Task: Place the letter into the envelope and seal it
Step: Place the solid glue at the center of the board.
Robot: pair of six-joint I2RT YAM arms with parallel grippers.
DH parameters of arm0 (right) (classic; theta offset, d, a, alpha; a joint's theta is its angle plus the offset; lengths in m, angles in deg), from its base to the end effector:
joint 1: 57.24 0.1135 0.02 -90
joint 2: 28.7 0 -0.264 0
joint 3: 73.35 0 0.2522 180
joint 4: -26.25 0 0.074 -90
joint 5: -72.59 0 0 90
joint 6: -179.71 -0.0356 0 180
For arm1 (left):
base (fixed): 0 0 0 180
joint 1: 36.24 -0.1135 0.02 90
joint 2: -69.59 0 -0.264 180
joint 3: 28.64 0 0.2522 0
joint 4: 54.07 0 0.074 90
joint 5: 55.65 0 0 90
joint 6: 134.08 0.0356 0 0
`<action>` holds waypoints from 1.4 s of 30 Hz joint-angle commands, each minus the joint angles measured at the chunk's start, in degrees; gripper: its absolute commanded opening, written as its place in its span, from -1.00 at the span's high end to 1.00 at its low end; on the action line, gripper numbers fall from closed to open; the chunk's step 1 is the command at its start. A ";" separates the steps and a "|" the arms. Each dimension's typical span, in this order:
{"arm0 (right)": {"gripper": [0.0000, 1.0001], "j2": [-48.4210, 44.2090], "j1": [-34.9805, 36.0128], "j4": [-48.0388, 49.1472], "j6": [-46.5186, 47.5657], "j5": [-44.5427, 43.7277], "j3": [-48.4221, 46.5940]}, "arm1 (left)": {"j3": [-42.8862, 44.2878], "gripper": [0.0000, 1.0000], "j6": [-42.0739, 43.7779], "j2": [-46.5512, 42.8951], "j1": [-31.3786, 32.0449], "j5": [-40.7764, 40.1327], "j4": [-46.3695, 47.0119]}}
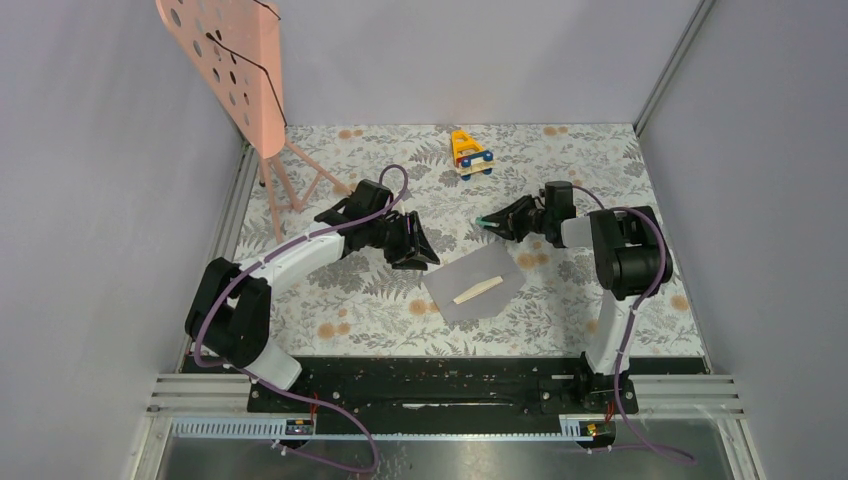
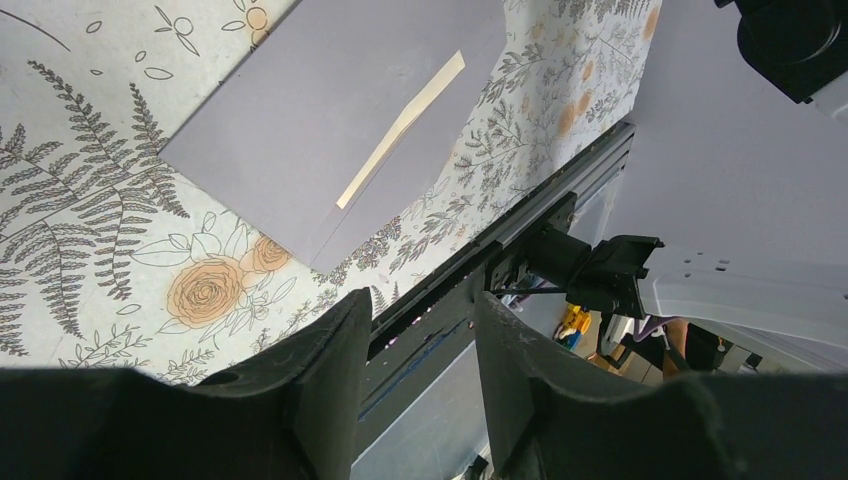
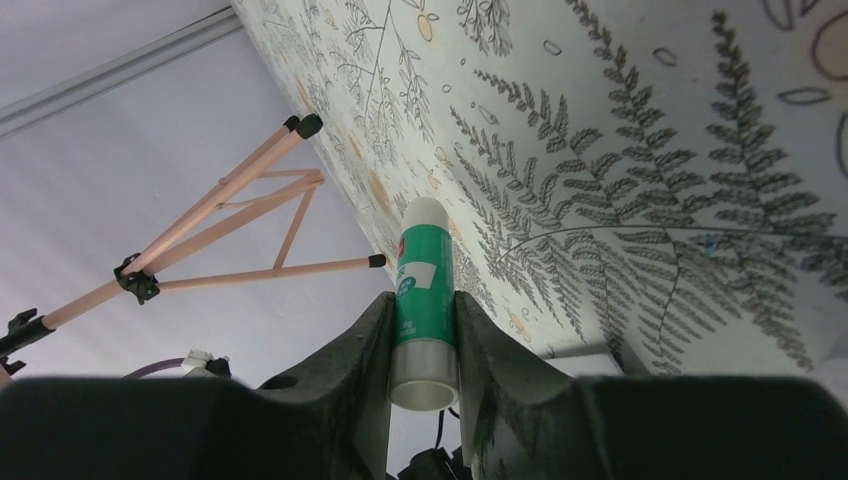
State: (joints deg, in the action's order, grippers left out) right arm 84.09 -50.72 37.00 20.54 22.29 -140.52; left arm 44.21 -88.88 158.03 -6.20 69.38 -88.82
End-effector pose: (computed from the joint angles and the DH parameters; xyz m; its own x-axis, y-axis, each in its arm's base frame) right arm 0.3768 0.0660 0.1187 -0.7703 0.6358 0.0496 0.3147 0.3113 0.8967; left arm 0.2681 -0.1787 0.2302 -0.9852 -0.0968 -0.1415 0.0463 0.6444 -0.7633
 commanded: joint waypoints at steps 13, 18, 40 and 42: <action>1.00 -17.16 -1.67 -43.96 30.38 -19.65 -9.52 | -0.06 0.11 2.08 -2.74 -0.01 -1.16 -1.10; 1.00 -17.58 -1.87 -41.25 30.25 -14.78 -8.29 | 0.88 0.11 1.99 -2.09 0.00 -0.98 -0.89; 1.00 0.01 3.85 -15.11 11.82 6.79 -14.00 | 0.87 0.10 2.08 -2.42 0.01 -1.22 -1.42; 1.00 1.27 3.88 -14.50 10.95 6.98 -14.62 | 1.01 0.10 2.08 -2.19 0.01 -1.11 -1.41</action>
State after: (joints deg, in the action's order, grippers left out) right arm 83.70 -46.96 19.10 34.01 26.92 -151.93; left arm 44.21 -87.50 157.51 -6.20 68.77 -90.92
